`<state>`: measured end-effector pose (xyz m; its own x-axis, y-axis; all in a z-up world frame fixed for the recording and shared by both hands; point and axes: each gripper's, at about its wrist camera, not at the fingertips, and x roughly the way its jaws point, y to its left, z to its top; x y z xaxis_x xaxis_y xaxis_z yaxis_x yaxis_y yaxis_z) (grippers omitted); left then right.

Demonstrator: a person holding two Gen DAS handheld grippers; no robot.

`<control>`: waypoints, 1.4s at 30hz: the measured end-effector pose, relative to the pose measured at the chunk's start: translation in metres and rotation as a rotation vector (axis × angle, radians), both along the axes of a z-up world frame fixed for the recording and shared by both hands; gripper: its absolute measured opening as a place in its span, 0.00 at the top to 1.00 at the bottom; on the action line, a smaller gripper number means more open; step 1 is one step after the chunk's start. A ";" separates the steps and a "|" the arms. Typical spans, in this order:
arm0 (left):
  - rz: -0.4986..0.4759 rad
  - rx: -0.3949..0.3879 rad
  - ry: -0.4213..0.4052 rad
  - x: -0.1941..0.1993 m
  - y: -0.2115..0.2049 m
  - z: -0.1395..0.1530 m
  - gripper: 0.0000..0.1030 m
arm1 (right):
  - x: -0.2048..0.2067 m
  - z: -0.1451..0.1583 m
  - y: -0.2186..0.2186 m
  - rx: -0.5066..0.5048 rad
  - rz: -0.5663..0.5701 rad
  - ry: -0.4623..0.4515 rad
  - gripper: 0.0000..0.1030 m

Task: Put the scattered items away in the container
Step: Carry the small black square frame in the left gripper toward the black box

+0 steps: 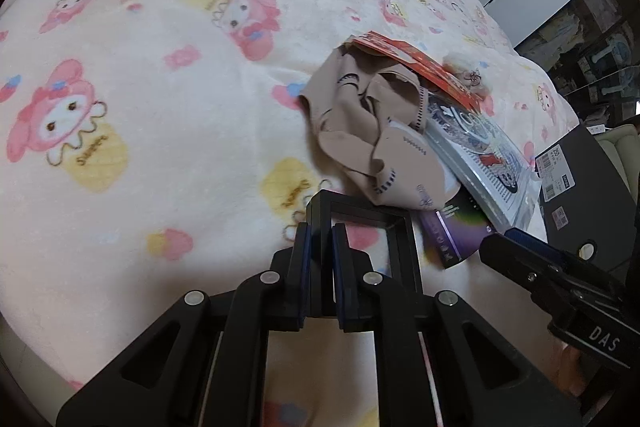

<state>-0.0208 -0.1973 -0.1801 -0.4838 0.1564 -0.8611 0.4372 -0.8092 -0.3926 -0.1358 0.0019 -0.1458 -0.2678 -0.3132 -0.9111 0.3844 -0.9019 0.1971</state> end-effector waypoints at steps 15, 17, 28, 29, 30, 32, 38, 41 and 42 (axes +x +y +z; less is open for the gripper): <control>0.027 0.022 -0.043 0.008 -0.008 -0.026 0.85 | -0.002 -0.035 -0.031 0.047 0.121 -0.146 0.51; 0.041 0.030 -0.045 0.011 -0.013 -0.028 0.82 | 0.000 -0.035 -0.038 0.064 0.148 -0.153 0.51; 0.010 0.095 -0.047 0.008 -0.014 -0.040 0.83 | -0.003 -0.075 -0.044 0.008 0.166 -0.335 0.61; 0.002 0.103 -0.045 0.008 -0.013 -0.040 0.83 | -0.004 -0.079 -0.044 0.001 0.167 -0.343 0.67; -0.003 0.093 -0.045 0.008 -0.012 -0.040 0.83 | -0.005 -0.080 -0.043 -0.004 0.168 -0.350 0.69; -0.019 0.095 -0.038 0.009 -0.010 -0.035 0.84 | -0.005 -0.079 -0.042 -0.036 0.171 -0.358 0.77; -0.064 0.081 0.079 0.020 -0.005 0.024 0.84 | 0.013 -0.020 -0.023 -0.138 0.126 -0.188 0.80; -0.114 0.029 0.176 0.019 0.004 0.075 0.84 | 0.029 0.028 -0.004 -0.208 0.101 -0.069 0.80; -0.131 0.020 0.206 0.015 0.011 0.091 0.84 | 0.033 0.043 0.005 -0.229 0.091 -0.032 0.80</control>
<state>-0.0056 -0.1867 -0.0890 -0.6233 0.2458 -0.7423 0.2379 -0.8447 -0.4794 -0.1024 0.0074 -0.1027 -0.2010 -0.5340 -0.8212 0.4521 -0.7943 0.4058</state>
